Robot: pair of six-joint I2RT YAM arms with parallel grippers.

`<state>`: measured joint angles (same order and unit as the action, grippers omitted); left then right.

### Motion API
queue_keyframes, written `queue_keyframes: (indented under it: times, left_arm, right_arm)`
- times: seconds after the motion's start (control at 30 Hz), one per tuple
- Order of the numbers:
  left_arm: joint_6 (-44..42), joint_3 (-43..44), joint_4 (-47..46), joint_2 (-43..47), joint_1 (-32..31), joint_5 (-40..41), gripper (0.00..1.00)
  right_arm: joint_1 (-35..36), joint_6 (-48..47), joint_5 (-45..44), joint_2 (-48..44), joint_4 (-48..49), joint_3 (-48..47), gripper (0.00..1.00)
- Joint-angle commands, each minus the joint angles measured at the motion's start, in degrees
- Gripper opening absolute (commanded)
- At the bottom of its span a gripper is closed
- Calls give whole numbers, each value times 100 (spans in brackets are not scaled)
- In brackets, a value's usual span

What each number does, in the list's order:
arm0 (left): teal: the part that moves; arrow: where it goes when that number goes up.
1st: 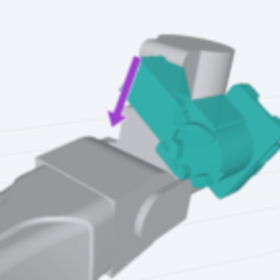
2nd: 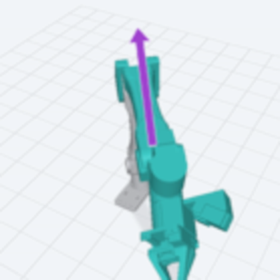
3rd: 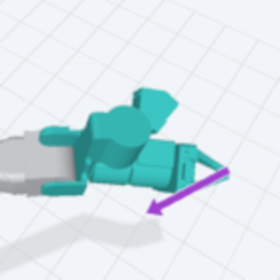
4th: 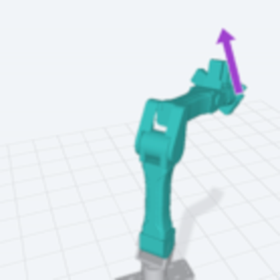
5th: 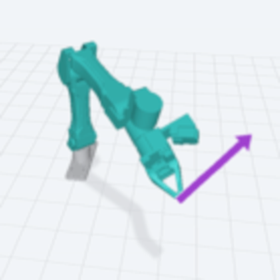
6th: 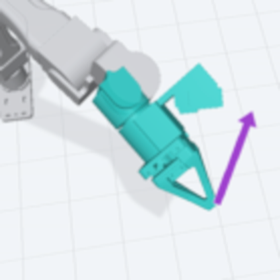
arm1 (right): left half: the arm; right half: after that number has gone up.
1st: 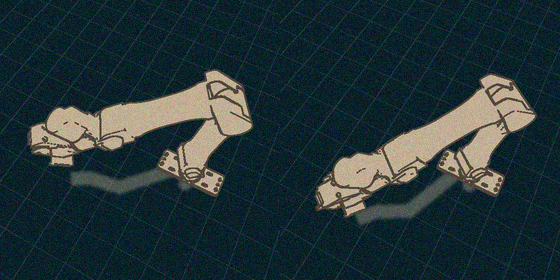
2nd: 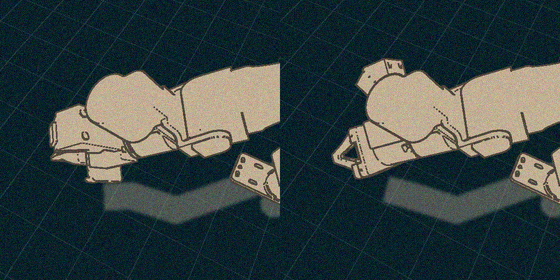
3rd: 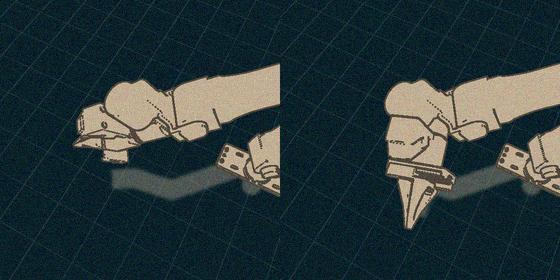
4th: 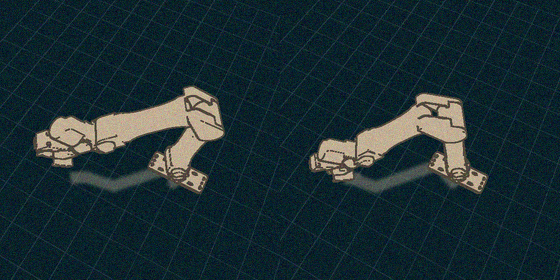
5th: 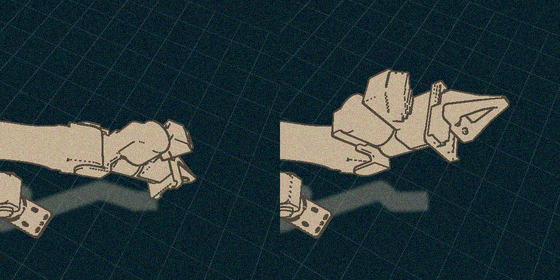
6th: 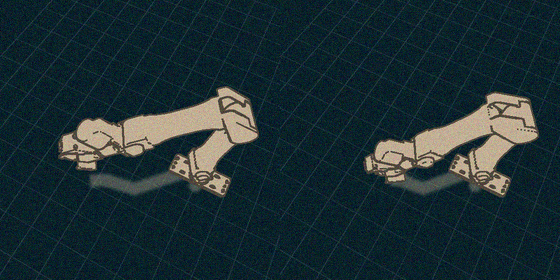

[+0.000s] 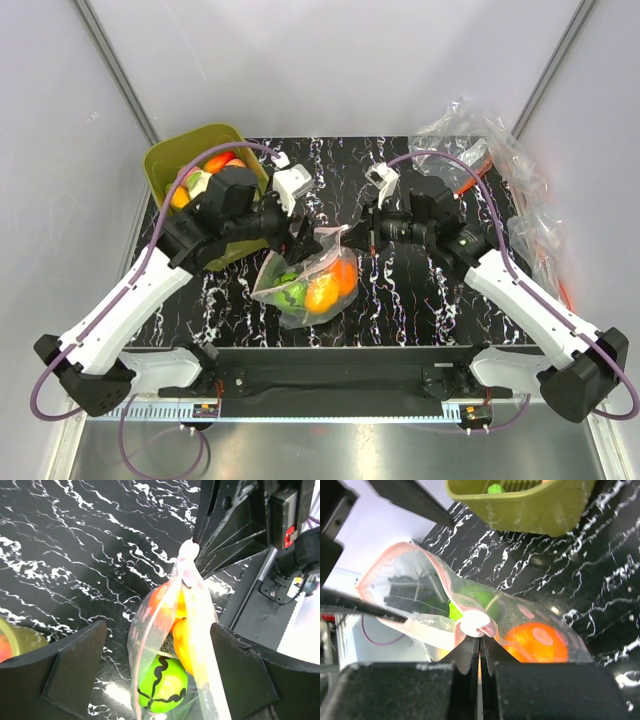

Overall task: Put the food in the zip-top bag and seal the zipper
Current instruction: Zip the zipper food storage bag at the center of the board.

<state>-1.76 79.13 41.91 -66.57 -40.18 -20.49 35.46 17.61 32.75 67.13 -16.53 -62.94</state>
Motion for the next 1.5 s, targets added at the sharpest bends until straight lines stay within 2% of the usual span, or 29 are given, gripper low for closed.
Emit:
queue_keyframes:
  times: [0.0,0.2,0.5,0.9,1.13,1.27,1.3,1.37,1.4,1.43,1.47]
  left_arm:
    - [-237,550,177,-190,-253,651,91]
    - [-518,708,335,-523,-525,915,99]
    - [-668,805,406,-840,-1009,1442,99]
    - [-492,1086,397,-1007,-1246,1302,99]
    - [-299,1376,590,-1587,-1519,2461,98]
    - [-202,1386,494,-1693,-1527,2524,94]
    - [-176,1368,450,-1693,-1536,2541,93]
    - [-132,1359,415,-1711,-1528,2638,82]
    - [-140,1350,414,-1711,-1528,2612,73]
    - [-140,1324,406,-1719,-1528,2612,54]
    - [-140,1324,423,-1719,-1528,2620,41]
  right_arm:
    - [4,533,-523,-69,-385,-482,0]
    - [-4,893,-955,-25,-930,-799,0]
    - [-4,1280,-1236,45,-1264,-1142,0]
    - [-4,1447,-1596,37,-1308,-1115,0]
    - [-4,1500,-1553,-95,-1220,-1142,0]
    - [4,1474,-1658,-157,-1247,-1116,0]
    - [-4,1483,-1667,-148,-1221,-1098,0]
    - [-13,1474,-1684,-157,-1229,-1089,0]
    - [-4,1474,-1684,-157,-1203,-1063,0]
    - [-4,1482,-1676,-183,-1194,-1054,0]
    - [-4,1474,-1676,-200,-1203,-1037,2]
